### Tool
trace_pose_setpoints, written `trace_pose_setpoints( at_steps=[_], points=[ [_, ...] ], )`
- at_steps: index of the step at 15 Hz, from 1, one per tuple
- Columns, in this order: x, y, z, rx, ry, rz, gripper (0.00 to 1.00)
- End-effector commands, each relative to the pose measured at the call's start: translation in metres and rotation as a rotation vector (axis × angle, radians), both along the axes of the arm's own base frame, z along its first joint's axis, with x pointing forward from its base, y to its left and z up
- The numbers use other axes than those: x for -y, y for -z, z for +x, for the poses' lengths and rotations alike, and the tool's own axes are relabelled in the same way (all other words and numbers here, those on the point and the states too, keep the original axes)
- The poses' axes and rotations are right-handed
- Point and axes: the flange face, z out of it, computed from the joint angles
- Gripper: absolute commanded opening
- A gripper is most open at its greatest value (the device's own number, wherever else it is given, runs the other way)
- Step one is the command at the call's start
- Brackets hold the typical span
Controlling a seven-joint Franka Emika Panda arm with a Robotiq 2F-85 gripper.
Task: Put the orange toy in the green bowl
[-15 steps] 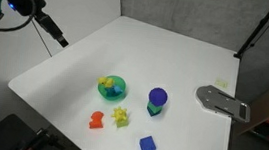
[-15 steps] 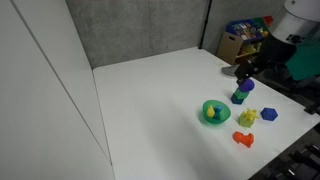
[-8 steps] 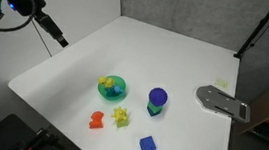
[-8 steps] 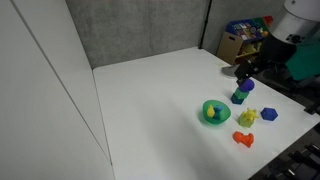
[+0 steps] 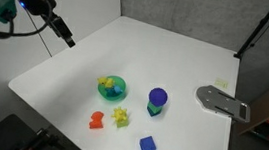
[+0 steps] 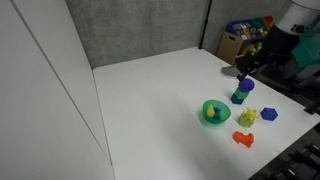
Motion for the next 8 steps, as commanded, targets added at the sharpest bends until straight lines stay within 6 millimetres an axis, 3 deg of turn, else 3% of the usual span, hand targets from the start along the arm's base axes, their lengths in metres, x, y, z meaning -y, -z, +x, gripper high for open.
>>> trace_pose_setpoints(
  at_steps=[1,8],
  points=[
    [0.025,0.005,0.009,-0.015,-0.054,0.109,1.0],
    [0.075,0.016,0.039,-0.072,-0.108,0.238,1.0]
  ],
)
